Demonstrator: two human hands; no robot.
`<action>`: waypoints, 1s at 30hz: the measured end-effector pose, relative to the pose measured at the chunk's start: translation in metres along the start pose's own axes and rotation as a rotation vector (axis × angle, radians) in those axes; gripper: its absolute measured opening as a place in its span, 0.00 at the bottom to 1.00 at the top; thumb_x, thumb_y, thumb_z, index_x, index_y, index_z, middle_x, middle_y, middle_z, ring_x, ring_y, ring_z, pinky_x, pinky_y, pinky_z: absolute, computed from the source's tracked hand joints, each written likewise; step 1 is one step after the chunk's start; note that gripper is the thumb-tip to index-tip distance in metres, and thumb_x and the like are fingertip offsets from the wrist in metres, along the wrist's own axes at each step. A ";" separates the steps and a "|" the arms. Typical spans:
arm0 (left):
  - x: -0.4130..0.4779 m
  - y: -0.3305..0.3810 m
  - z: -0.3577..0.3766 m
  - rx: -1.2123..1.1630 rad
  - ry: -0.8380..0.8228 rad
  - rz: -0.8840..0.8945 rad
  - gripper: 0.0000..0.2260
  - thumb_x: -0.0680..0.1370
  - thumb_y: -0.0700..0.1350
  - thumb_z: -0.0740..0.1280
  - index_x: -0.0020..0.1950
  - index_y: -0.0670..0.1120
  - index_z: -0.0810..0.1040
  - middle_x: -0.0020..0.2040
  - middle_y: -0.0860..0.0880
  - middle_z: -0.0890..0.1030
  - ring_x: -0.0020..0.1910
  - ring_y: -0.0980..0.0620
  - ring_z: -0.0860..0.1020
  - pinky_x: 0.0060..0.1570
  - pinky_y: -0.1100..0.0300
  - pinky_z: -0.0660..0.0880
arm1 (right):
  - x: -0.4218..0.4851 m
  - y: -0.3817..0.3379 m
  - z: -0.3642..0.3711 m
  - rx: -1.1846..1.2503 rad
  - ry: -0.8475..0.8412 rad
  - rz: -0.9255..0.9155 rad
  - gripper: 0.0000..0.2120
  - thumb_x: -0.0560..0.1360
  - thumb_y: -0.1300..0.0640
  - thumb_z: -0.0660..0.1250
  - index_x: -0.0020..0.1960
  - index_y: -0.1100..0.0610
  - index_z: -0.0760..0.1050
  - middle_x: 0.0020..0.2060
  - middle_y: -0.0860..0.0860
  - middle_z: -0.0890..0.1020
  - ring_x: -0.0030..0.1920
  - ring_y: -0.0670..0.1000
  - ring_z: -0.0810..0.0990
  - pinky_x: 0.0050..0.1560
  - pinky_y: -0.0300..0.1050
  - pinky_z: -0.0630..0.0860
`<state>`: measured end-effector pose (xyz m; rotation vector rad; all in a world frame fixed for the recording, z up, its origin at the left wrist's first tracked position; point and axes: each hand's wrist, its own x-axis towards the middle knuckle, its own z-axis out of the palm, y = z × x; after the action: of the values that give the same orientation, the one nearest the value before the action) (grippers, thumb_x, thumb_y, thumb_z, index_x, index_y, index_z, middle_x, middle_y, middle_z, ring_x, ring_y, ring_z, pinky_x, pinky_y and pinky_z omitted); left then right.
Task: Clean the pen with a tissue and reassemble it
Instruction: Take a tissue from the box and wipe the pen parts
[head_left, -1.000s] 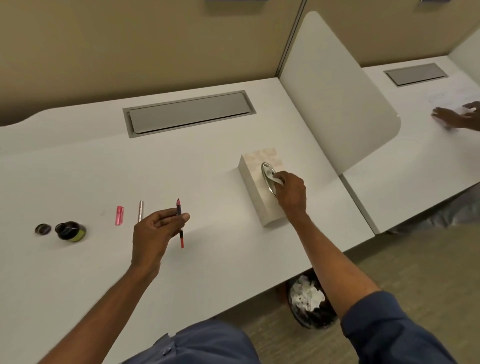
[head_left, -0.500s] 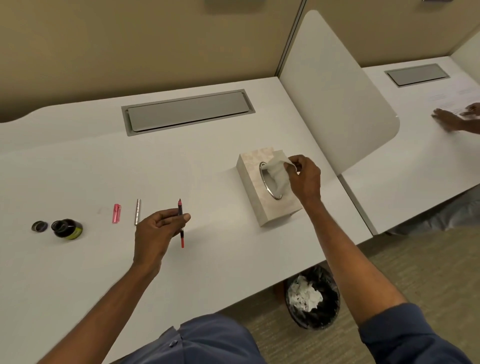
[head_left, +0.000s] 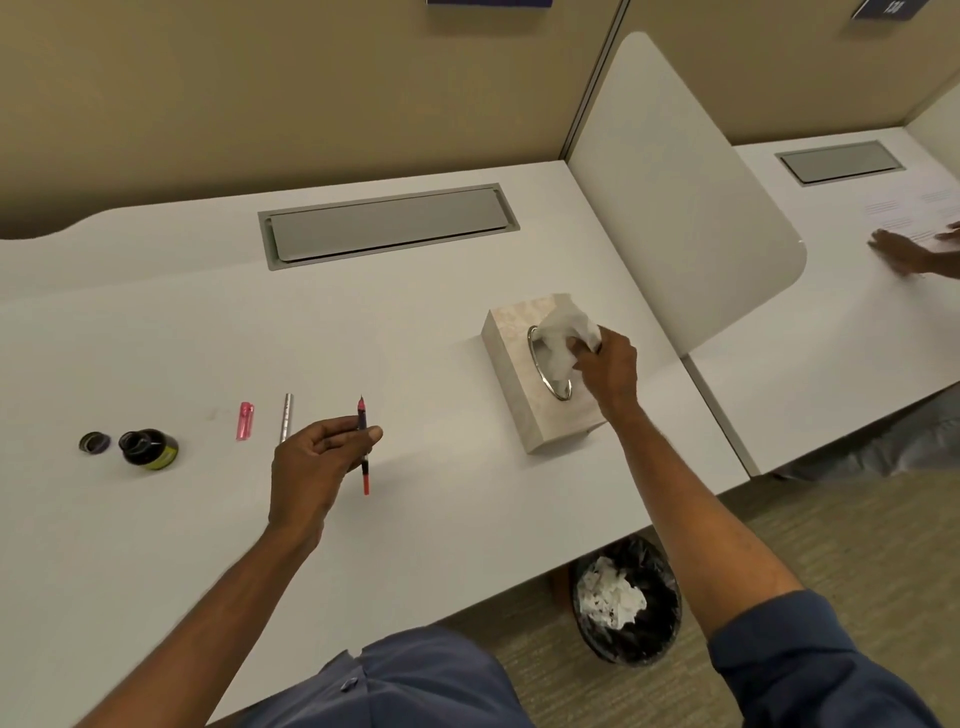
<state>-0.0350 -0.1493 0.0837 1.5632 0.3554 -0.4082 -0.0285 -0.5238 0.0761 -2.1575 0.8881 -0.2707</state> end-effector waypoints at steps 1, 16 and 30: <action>0.000 0.000 -0.001 -0.001 0.002 -0.001 0.14 0.70 0.43 0.80 0.54 0.45 0.85 0.45 0.48 0.88 0.46 0.51 0.87 0.50 0.59 0.81 | 0.001 0.001 -0.001 0.032 0.002 0.008 0.12 0.77 0.58 0.71 0.39 0.63 0.74 0.33 0.61 0.78 0.36 0.62 0.77 0.38 0.50 0.76; -0.002 -0.004 -0.008 -0.007 0.010 0.009 0.14 0.70 0.43 0.80 0.54 0.44 0.85 0.45 0.47 0.88 0.45 0.51 0.86 0.49 0.59 0.82 | 0.011 0.001 0.007 0.330 -0.061 0.189 0.20 0.76 0.47 0.68 0.59 0.61 0.80 0.50 0.55 0.85 0.51 0.56 0.83 0.51 0.52 0.80; -0.003 -0.005 -0.012 -0.014 0.026 0.021 0.14 0.70 0.42 0.80 0.54 0.44 0.85 0.46 0.47 0.88 0.46 0.50 0.86 0.48 0.62 0.82 | -0.002 0.000 0.005 0.651 -0.133 0.129 0.11 0.82 0.60 0.67 0.60 0.66 0.78 0.45 0.54 0.83 0.41 0.46 0.84 0.43 0.40 0.80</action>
<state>-0.0397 -0.1374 0.0807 1.5584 0.3615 -0.3686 -0.0280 -0.5194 0.0730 -1.4929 0.7311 -0.2977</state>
